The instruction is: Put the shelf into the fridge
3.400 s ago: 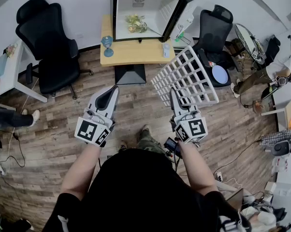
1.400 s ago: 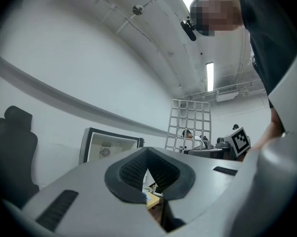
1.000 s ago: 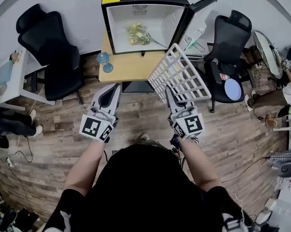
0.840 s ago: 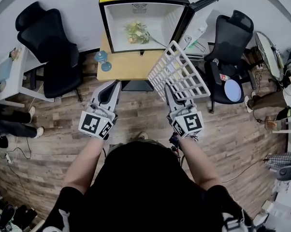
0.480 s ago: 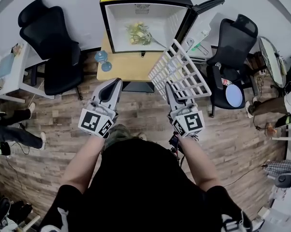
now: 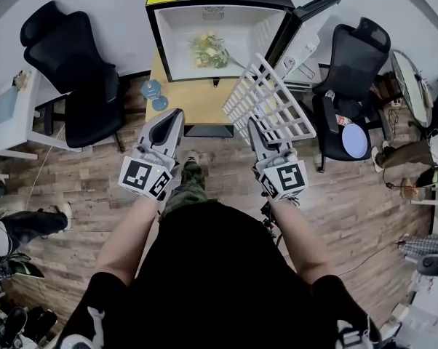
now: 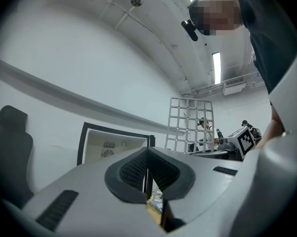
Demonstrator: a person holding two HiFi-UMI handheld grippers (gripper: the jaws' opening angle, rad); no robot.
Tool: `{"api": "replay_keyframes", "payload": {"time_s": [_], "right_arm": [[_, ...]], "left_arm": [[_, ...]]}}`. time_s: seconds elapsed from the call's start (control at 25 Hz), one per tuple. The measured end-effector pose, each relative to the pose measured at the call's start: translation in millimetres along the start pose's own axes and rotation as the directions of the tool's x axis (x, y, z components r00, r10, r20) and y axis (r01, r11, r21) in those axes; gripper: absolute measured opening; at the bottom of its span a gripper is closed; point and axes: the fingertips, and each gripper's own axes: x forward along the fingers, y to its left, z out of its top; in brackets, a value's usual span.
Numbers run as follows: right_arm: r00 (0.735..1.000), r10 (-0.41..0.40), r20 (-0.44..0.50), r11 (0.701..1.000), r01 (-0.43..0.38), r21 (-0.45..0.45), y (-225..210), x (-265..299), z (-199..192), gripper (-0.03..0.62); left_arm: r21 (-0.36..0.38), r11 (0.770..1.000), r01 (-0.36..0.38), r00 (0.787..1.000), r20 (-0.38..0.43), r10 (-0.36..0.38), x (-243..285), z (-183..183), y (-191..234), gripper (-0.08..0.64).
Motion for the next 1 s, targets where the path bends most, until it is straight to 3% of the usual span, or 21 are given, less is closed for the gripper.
{"api": "replay_keyframes", "payload": {"time_s": [1.0], "right_arm": [[0.998, -0.039, -0.046, 0.999, 0.04, 0.026, -26.4, 81.3, -17.0, 0.038]], "left_arm": [[-0.028, 0.999, 0.035, 0.999, -0.017, -0.036, 61.5, -4.4, 72.9, 0.02]]}}
